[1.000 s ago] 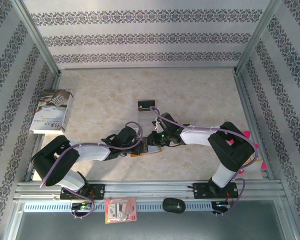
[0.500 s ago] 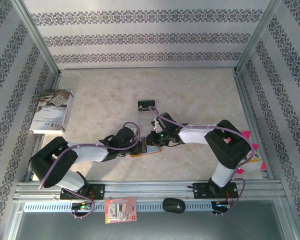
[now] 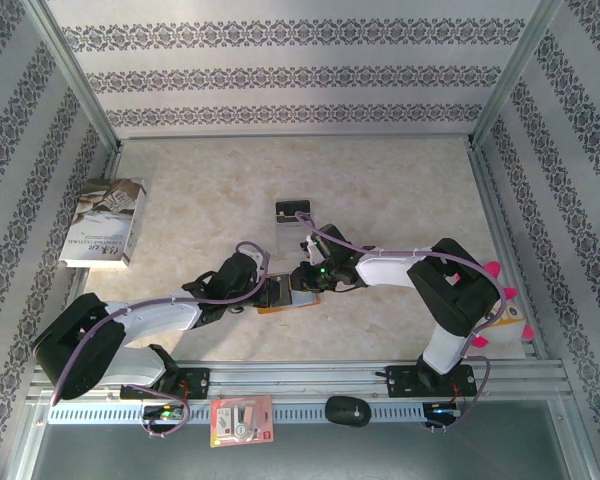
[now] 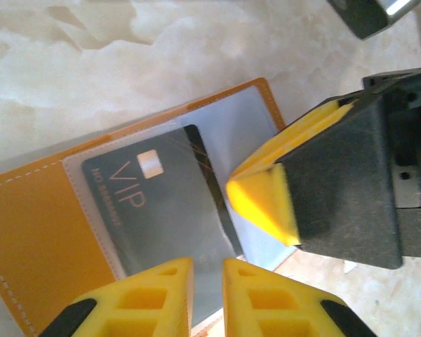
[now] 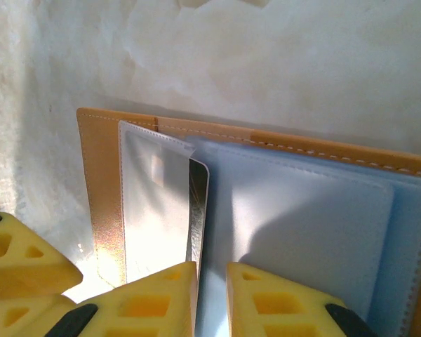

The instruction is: Take the credit cards out of the card holder

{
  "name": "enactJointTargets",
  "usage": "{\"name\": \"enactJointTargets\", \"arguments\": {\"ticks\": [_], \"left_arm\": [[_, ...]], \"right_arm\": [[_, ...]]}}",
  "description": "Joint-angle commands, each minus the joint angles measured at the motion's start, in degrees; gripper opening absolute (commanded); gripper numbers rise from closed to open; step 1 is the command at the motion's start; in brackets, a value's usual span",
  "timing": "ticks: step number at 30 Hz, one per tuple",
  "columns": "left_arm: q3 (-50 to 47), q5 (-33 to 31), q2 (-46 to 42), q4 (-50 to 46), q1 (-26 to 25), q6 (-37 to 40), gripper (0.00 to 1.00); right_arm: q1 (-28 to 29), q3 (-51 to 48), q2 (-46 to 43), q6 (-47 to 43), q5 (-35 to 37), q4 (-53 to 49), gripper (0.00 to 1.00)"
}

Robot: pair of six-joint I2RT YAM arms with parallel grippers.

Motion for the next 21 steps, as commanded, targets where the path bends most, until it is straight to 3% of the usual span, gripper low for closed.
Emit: {"name": "enactJointTargets", "arguments": {"ticks": [1,21], "left_arm": [[-0.09,-3.39,1.15,-4.61,0.77,1.73,0.16],[-3.41,-1.53,8.02,0.12,2.8,0.08,0.1]], "right_arm": [[-0.12,0.74,-2.12,-1.27,0.51,-0.2,0.19],[-0.25,2.84,0.16,-2.54,-0.74,-1.47,0.2]]}}
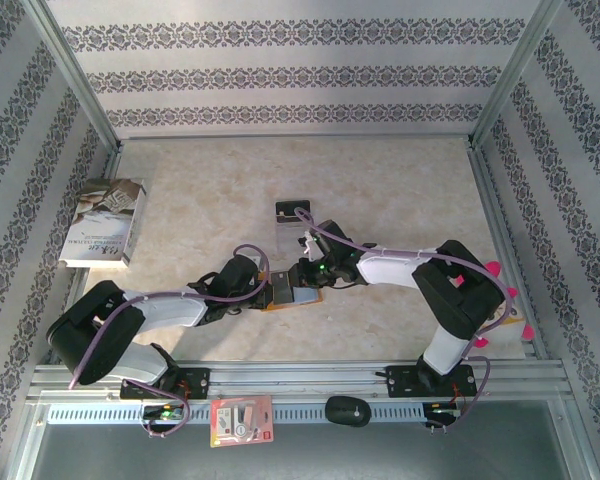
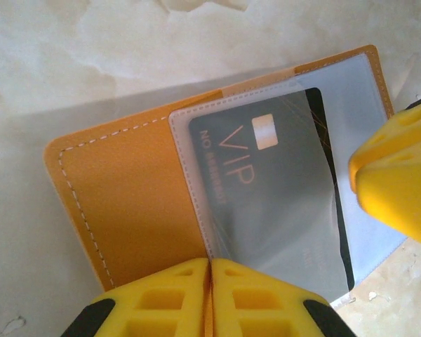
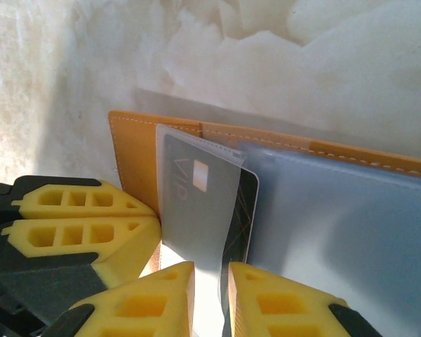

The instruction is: Take the credit cards out of the card holder

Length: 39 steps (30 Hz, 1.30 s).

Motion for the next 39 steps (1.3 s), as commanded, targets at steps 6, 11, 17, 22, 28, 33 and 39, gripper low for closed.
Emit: {"name": "enactJointTargets", "arguments": {"ticks": [6,11,17,22,28,33,39], "left_arm": [[-1.88,0.48,2.13,-2.4,0.77,-0.47,0.1],[-2.06,0.63,2.2,-2.28,0.85,-0.38,0.1],[-2.23,0.87,2.13,-2.05,1.03,-0.48,0.1],[-2.27,1.12,2.27,-1.75,1.12,-0.52,0.09],[-2.32,1.55,2.52,-1.27,1.36,-0.57,0.1],[-2.32,2.0,2.95,-0.74,1.47,-0.68,0.09],[-2.82,1.82,2.13,-1.0,1.9,-0.92,0.09]], "right_arm": [[-1.21,0.22,0.63,-0.59,0.5,0.09,0.19],[-1.55,-0.13,0.68,-0.6,0.16,0.18,0.19],[-1.64,-0.13,1.46,-0.67,0.27,0.31,0.19],[-1.5,0.04,2.83,-0.29,-0.94,0.93,0.18],[-1.47,-0.11,3.73,0.56,-2.96,2.77,0.18],[-1.64,-0.94,4.7,3.3,-5.86,6.79,0.14],[-2.01,-2.24,2.4,2.63,-2.67,4.94,0.05]]}}
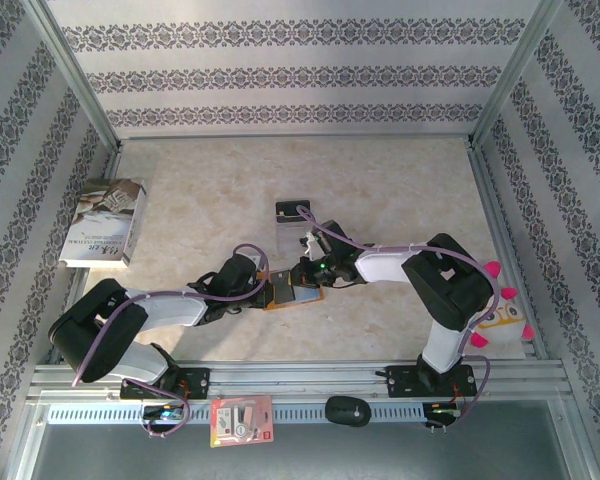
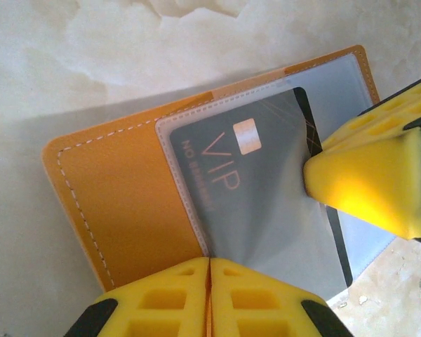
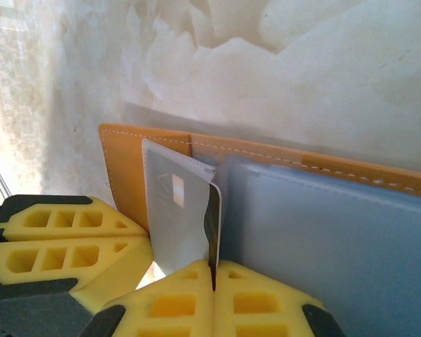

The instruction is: Take the credit cards out of the card holder

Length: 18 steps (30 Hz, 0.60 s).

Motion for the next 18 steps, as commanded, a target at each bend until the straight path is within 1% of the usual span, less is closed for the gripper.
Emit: {"name": "enactJointTargets", "arguments": {"ticks": [1,3,4,10,15,18], "left_arm": [[-2.28,-0.23,1.28,-3.59,0.99,-0.68,0.09],[-2.39,-0.02,1.32,-3.54,1.08,-0.73,0.09],[-2.41,0.03,1.28,-3.54,1.14,-0.79,0.09],[-2.41,0.11,1.28,-3.46,1.26,-0.78,0.09],[-2.49,0.14,1.44,-3.23,1.26,-0.83,0.09],[-2.5,0.2,1.58,-3.1,1.23,-0.87,0.09]], "right_arm": [[-0.47,-1.32,-1.55,-0.43,1.31,-0.93,0.08],[-0.68,-2.0,-1.96,-0.28,1.72,-0.86,0.18],[-0.66,-2.1,-2.02,-0.23,1.73,-0.86,0.2],[-1.01,-3.14,-3.07,0.34,2.26,0.17,0.15],[-1.09,-3.52,-2.81,0.66,1.21,1.15,0.13],[-1.08,-3.67,-2.65,0.92,0.99,1.63,0.07]]}}
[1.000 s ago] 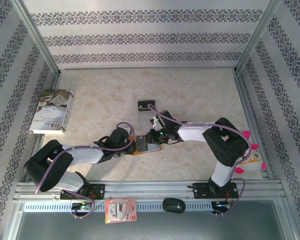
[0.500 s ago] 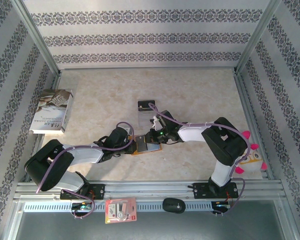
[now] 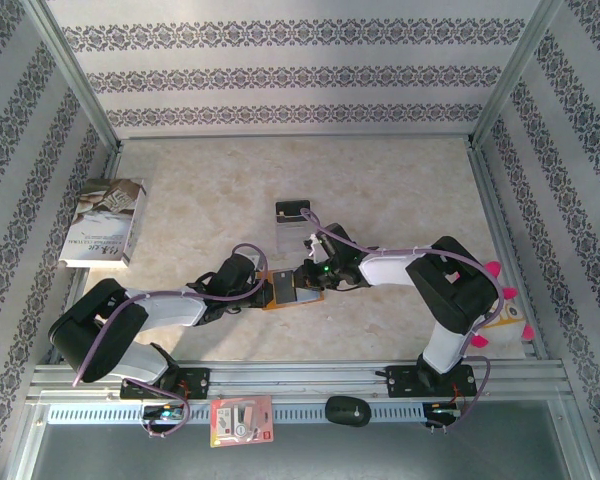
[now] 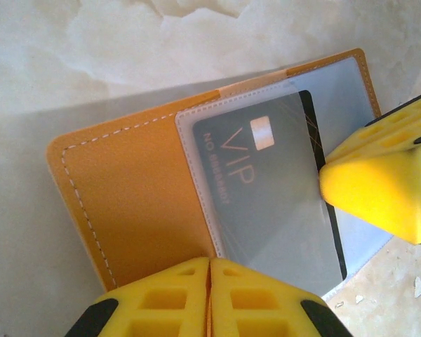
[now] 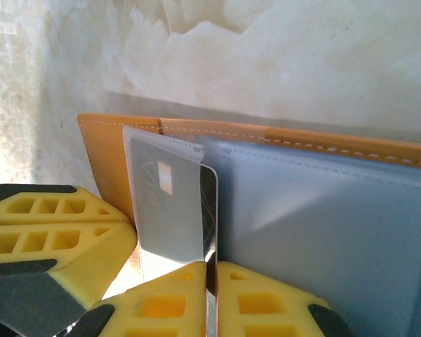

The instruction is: Take the credit cards out of the card holder

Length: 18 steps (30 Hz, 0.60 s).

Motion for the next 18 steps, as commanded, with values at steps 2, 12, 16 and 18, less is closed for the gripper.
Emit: {"name": "enactJointTargets", "arguments": {"ticks": [2,12,16,18], "left_arm": [[-2.02,-0.77,1.79,-3.89,0.77,-0.55,0.09],[-2.61,-0.77,1.87,-3.65,1.04,-0.72,0.08],[-3.06,-0.49,1.89,-3.15,1.37,-0.83,0.08],[-3.16,-0.42,1.83,-3.08,1.47,-0.83,0.08]], "right_arm": [[-0.39,-1.46,-1.42,0.37,0.6,1.08,0.04],[-1.17,-3.62,-7.32,-1.49,9.74,-7.01,0.0],[-1.35,-3.27,-9.06,-3.57,12.24,-11.34,0.0],[-1.31,-3.11,-9.68,-4.07,12.84,-12.39,0.0]]}}
